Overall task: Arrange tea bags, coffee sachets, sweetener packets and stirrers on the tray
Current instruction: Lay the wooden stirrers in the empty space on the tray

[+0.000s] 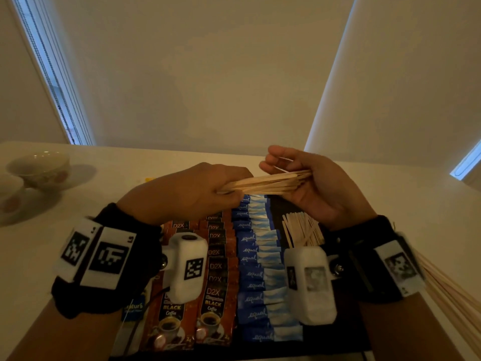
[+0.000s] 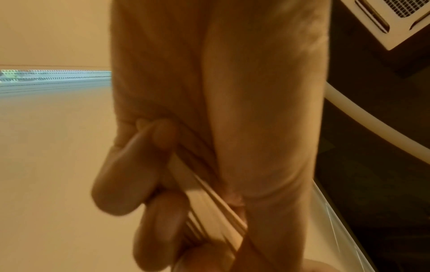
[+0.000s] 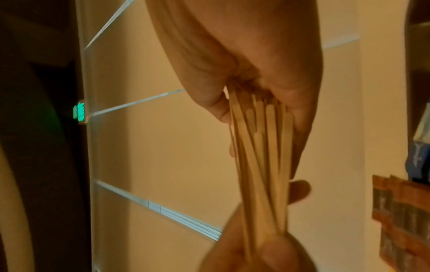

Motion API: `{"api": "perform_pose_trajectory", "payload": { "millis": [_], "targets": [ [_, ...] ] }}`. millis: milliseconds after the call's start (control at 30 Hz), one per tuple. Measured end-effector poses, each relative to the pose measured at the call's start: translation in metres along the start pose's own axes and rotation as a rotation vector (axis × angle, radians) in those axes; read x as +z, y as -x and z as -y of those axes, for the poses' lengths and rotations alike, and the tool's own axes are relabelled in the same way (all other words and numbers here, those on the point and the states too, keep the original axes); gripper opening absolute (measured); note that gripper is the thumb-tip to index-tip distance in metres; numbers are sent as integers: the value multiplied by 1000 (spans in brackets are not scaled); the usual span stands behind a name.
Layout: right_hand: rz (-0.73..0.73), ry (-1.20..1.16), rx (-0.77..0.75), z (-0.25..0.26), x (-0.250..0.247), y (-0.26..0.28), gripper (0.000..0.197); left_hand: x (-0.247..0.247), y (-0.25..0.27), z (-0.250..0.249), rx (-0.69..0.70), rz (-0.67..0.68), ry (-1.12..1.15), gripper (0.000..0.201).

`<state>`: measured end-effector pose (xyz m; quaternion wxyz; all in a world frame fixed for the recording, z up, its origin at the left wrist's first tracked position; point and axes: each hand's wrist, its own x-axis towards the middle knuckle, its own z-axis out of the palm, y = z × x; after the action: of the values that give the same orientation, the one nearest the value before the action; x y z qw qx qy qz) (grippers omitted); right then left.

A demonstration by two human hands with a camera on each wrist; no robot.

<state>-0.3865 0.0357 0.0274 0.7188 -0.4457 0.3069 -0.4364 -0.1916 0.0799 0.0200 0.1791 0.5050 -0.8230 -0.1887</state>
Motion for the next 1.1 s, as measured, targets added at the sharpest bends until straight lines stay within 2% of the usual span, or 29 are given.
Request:
{"api": "perform_pose_trajectory", "payload": {
  "millis": [100,200,300,367,500,600,667,767,867,1000,1033,1100],
  "targets": [
    [-116,260,-29,-9,6,0,45,0,-1,-5,9,-26,3,29],
    [-205,518,-50,-19,11,-1,54,-4,-1,-6,-11,-34,-21,37],
    [-106,615,-6,-18,9,1,54,-7,2,-2,-20,-59,29,39],
    [-32,683,-44,-15,7,1,52,-7,4,0,-11,-66,57,43],
    [-42,593,-202,-17,5,0,35,-7,3,-1,-60,-53,62,32],
    [-65,552,-303,-19,5,-2,30,-13,6,-3,-72,-91,116,27],
    [-85,519,-345,-18,5,-3,28,-17,10,-5,-111,-188,262,31],
    [-106,455,-418,-19,6,-5,27,-15,6,-10,-149,-411,454,32],
    [-131,440,-517,-23,14,-7,29,-6,-3,-13,-218,-640,497,42],
    [-153,480,-584,-24,23,-9,34,1,-9,-15,-303,-820,606,46],
    [-156,493,-599,-23,23,-10,35,1,-8,-15,-323,-816,634,44],
    [-171,518,-641,-19,23,-11,35,-1,-7,-16,-373,-687,675,40]
  ]
}}
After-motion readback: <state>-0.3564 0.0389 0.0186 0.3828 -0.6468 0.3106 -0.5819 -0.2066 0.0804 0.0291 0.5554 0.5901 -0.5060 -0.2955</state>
